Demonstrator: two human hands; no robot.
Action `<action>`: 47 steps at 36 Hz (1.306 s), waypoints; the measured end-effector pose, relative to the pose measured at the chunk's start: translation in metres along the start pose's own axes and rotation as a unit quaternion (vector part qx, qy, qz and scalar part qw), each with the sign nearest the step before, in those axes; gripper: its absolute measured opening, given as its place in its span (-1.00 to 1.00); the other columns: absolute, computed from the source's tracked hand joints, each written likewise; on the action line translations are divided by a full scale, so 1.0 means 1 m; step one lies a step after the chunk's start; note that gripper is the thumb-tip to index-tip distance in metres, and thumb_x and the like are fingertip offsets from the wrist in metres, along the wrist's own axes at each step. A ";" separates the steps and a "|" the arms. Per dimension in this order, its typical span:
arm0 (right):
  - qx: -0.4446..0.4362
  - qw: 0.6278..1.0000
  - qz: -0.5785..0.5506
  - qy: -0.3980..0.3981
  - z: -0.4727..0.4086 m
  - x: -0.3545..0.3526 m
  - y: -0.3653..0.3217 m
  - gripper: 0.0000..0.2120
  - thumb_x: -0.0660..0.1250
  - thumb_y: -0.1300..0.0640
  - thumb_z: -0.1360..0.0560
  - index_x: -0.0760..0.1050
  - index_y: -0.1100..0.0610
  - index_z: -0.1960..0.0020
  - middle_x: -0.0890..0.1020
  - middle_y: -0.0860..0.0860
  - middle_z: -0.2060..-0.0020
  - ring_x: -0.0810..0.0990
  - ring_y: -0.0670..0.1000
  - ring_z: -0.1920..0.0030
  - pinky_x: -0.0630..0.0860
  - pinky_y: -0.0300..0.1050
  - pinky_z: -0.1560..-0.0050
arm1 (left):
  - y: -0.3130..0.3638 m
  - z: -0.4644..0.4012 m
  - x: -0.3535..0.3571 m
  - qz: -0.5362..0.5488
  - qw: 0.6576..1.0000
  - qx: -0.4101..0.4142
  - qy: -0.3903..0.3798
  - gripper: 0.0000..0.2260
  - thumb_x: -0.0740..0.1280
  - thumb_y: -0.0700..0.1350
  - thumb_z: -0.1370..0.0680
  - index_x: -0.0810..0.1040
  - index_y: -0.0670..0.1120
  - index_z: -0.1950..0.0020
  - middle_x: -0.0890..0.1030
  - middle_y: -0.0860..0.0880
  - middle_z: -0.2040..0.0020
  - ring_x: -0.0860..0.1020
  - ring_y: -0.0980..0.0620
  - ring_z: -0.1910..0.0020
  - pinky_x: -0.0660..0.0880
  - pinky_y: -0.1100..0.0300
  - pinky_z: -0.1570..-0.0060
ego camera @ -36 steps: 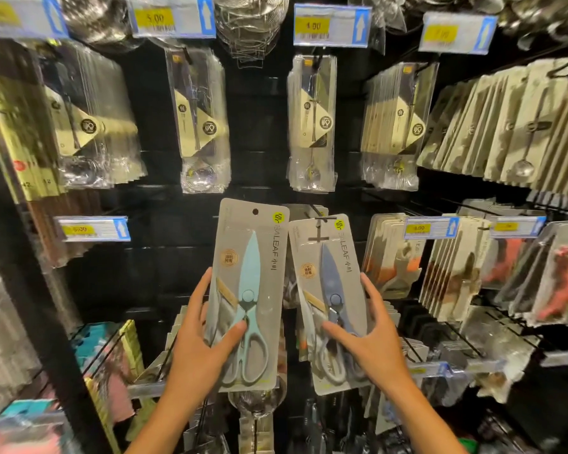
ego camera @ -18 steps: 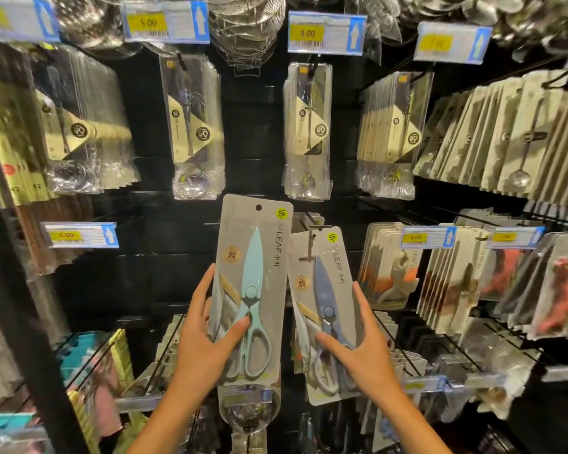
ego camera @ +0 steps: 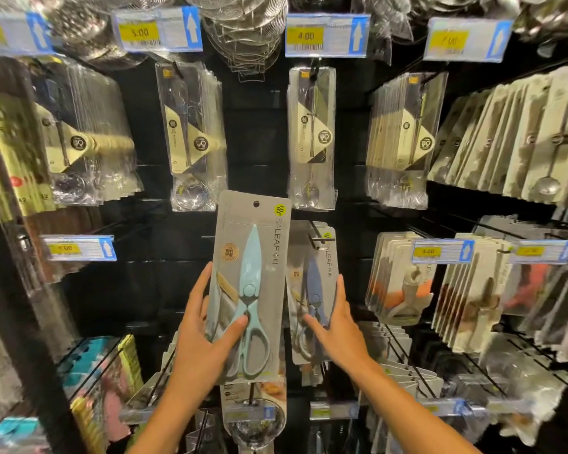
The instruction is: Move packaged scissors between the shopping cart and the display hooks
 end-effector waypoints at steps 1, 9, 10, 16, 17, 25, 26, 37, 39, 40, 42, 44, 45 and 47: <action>0.004 1.000 0.005 -0.002 -0.005 0.003 0.001 0.03 0.32 -0.28 -0.54 -0.53 -0.27 -0.50 0.30 0.09 -0.49 0.65 0.13 -0.10 0.66 0.11 0.04 | 0.000 0.000 0.000 -0.002 1.000 0.001 0.000 -0.22 0.49 -0.20 -0.50 0.20 0.30 -0.55 0.50 0.15 -0.41 0.56 0.19 -0.29 0.54 0.41 -0.12; 0.033 0.999 0.024 0.005 -0.029 0.012 0.002 0.12 0.41 -0.19 -0.52 -0.56 -0.21 -0.51 0.30 0.14 -0.46 0.62 0.18 -0.14 0.62 0.12 0.03 | 0.001 -0.001 -0.003 -0.008 1.000 0.000 0.007 -0.21 0.49 -0.17 -0.50 0.19 0.33 -0.54 0.46 0.12 -0.46 0.51 0.09 -0.38 0.52 -0.02 -0.32; 0.036 0.999 0.027 0.005 -0.030 0.012 0.003 0.14 0.42 -0.19 -0.51 -0.56 -0.20 -0.51 0.31 0.14 -0.45 0.61 0.18 -0.17 0.61 0.13 0.00 | 0.001 -0.001 -0.004 -0.007 1.000 -0.002 0.009 -0.21 0.49 -0.18 -0.49 0.19 0.32 -0.55 0.47 0.12 -0.46 0.52 0.09 -0.37 0.52 -0.06 -0.32; 0.043 0.999 0.027 0.005 -0.026 0.005 0.009 0.21 0.46 -0.27 -0.43 -0.49 -0.11 -0.56 0.20 0.13 -0.53 0.38 0.19 -0.45 0.51 0.16 -0.26 | 0.002 0.000 -0.005 0.003 1.000 -0.009 0.007 -0.21 0.49 -0.18 -0.49 0.19 0.34 -0.54 0.49 0.12 -0.44 0.54 0.10 -0.35 0.53 -0.08 -0.30; 0.030 0.999 0.018 0.003 -0.022 0.005 0.009 0.20 0.48 -0.24 -0.43 -0.47 -0.11 -0.57 0.17 0.11 -0.55 0.32 0.18 -0.49 0.45 0.16 -0.34 | 0.003 0.001 -0.006 0.002 1.000 -0.009 0.008 -0.22 0.49 -0.18 -0.50 0.20 0.34 -0.54 0.47 0.15 -0.45 0.52 0.12 -0.36 0.52 -0.07 -0.32; -0.037 0.985 -0.164 -0.029 0.023 -0.009 -0.042 -0.24 0.35 -0.08 -0.59 -0.05 -0.23 -0.60 0.30 -0.20 -0.47 0.38 -0.19 -0.41 0.41 0.00 -0.44 | 0.001 0.004 -0.005 0.003 1.000 -0.012 -0.002 -0.22 0.50 -0.16 -0.49 0.19 0.36 -0.53 0.41 0.24 -0.47 0.47 0.13 -0.40 0.51 -0.08 -0.34; -0.046 0.980 -0.191 -0.036 0.030 -0.011 -0.054 -0.29 0.34 -0.06 -0.60 0.00 -0.22 -0.60 0.36 -0.23 -0.42 0.44 -0.22 -0.35 0.45 -0.04 -0.40 | -0.001 0.005 -0.003 0.002 1.000 -0.013 -0.005 -0.22 0.50 -0.15 -0.49 0.19 0.36 -0.53 0.41 0.24 -0.47 0.47 0.13 -0.41 0.51 -0.08 -0.34; -0.070 0.953 -0.289 -0.058 0.074 -0.020 -0.105 -0.29 0.28 0.30 -0.64 0.07 -0.25 -0.57 0.62 -0.06 -0.29 0.68 0.02 -0.18 0.61 0.13 -0.21 | -0.013 0.029 0.012 0.017 0.998 -0.027 -0.055 -0.19 0.52 -0.11 -0.48 0.15 0.37 -0.54 0.46 0.11 -0.46 0.55 0.06 -0.34 0.57 -0.03 -0.25; -0.063 0.956 -0.280 -0.056 0.077 -0.019 -0.101 -0.29 0.28 0.29 -0.64 0.08 -0.27 -0.57 0.63 -0.06 -0.27 0.69 0.03 -0.15 0.61 0.15 -0.20 | -0.014 0.031 0.013 0.026 0.996 -0.030 -0.077 -0.17 0.52 -0.13 -0.47 0.14 0.37 -0.54 0.50 0.09 -0.43 0.57 0.08 -0.30 0.60 0.10 -0.19; -0.061 0.958 -0.273 -0.055 0.079 -0.018 -0.098 -0.28 0.28 0.28 -0.64 0.08 -0.28 -0.57 0.63 -0.06 -0.27 0.70 0.04 -0.14 0.61 0.13 -0.20 | -0.015 0.032 0.015 0.031 0.995 -0.036 -0.092 -0.15 0.53 -0.13 -0.46 0.12 0.38 -0.54 0.52 0.09 -0.41 0.58 0.08 -0.29 0.60 0.12 -0.19; -0.058 0.964 -0.255 -0.049 0.084 -0.018 -0.092 -0.28 0.29 0.25 -0.64 0.08 -0.35 -0.56 0.61 -0.10 -0.31 0.65 0.06 -0.23 0.58 0.11 -0.27 | -0.017 0.034 0.018 0.039 0.991 -0.050 -0.121 -0.09 0.55 -0.14 -0.45 0.07 0.40 -0.55 0.53 0.12 -0.39 0.60 0.07 -0.28 0.58 0.06 -0.22; -0.059 0.968 -0.241 -0.049 0.090 -0.019 -0.090 -0.28 0.30 0.22 -0.64 0.09 -0.41 -0.53 0.59 -0.23 -0.31 0.56 0.07 -0.36 0.54 0.13 -0.32 | -0.021 0.037 0.020 0.037 0.987 -0.062 -0.141 -0.03 0.56 -0.13 -0.43 0.01 0.42 -0.55 0.56 0.13 -0.36 0.61 0.07 -0.25 0.58 0.05 -0.21; -0.057 0.968 -0.239 -0.049 0.092 -0.019 -0.088 -0.28 0.30 0.21 -0.64 0.10 -0.42 -0.52 0.59 -0.27 -0.29 0.55 0.07 -0.37 0.55 0.15 -0.31 | -0.022 0.038 0.022 0.034 0.986 -0.067 -0.151 -0.01 0.56 -0.13 -0.42 -0.02 0.43 -0.55 0.57 0.16 -0.34 0.61 0.09 -0.25 0.59 0.09 -0.20; -0.044 0.969 -0.238 -0.043 0.097 -0.021 -0.080 -0.28 0.29 0.21 -0.64 0.09 -0.43 -0.52 0.62 -0.22 -0.26 0.64 0.12 -0.23 0.59 0.20 -0.23 | -0.023 0.040 0.028 0.022 0.982 -0.072 -0.173 0.02 0.57 -0.12 -0.42 -0.07 0.42 -0.55 0.54 0.31 -0.32 0.59 0.17 -0.26 0.58 0.17 -0.18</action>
Point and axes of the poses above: each hand's wrist, its own z-axis away from the middle knuckle, its own x-axis out of the palm, y = z × x, the point moved 8 cm from there along -z, towards the middle knuckle
